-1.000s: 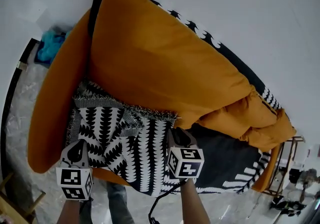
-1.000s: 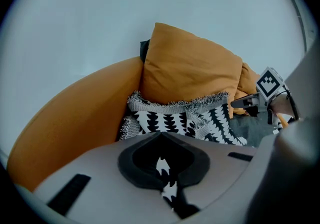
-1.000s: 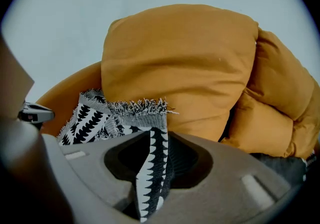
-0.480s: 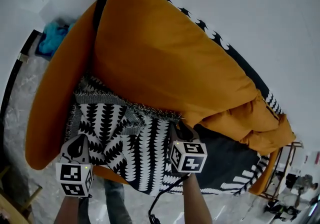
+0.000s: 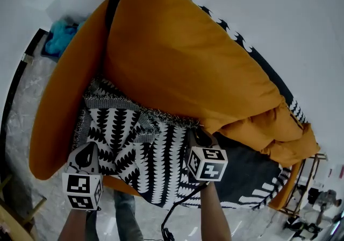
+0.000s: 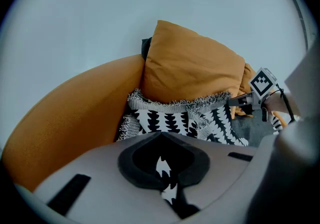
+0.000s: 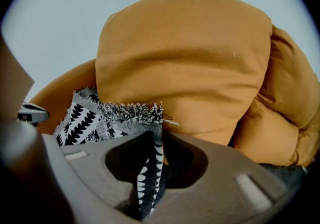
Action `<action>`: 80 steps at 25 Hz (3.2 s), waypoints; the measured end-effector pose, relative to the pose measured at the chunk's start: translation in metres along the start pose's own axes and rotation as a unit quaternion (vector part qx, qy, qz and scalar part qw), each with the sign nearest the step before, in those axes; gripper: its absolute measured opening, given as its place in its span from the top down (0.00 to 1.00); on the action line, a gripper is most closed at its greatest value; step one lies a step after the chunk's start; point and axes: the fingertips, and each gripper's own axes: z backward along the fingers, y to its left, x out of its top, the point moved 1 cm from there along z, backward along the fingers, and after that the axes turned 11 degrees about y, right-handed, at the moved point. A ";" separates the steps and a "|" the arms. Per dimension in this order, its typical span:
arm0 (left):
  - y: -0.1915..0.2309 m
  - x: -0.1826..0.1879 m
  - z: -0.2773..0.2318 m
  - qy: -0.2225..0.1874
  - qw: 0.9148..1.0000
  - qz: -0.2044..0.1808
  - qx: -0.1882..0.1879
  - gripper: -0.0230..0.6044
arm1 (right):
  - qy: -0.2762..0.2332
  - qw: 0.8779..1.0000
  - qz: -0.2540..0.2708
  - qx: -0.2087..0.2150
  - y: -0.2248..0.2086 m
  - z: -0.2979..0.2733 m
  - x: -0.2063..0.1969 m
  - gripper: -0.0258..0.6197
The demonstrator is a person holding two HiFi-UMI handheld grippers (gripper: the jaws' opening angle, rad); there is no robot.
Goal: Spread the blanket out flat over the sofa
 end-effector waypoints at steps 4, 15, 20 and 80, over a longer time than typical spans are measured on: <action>-0.002 -0.003 0.003 0.000 1.000 0.000 -0.003 0.96 | 0.001 1.000 0.005 -0.001 0.002 0.000 -0.002 0.84; -0.005 -0.002 0.012 0.006 1.000 0.001 0.001 0.96 | 0.012 1.000 0.024 -0.004 0.000 -0.002 0.003 0.91; -0.002 -0.006 0.015 0.002 1.000 0.003 0.003 0.96 | 0.006 1.000 0.025 -0.002 0.006 -0.001 0.003 0.93; 0.064 -0.073 0.210 -0.091 0.994 0.032 0.055 0.96 | -0.059 0.988 0.133 0.055 0.156 0.200 0.006 0.94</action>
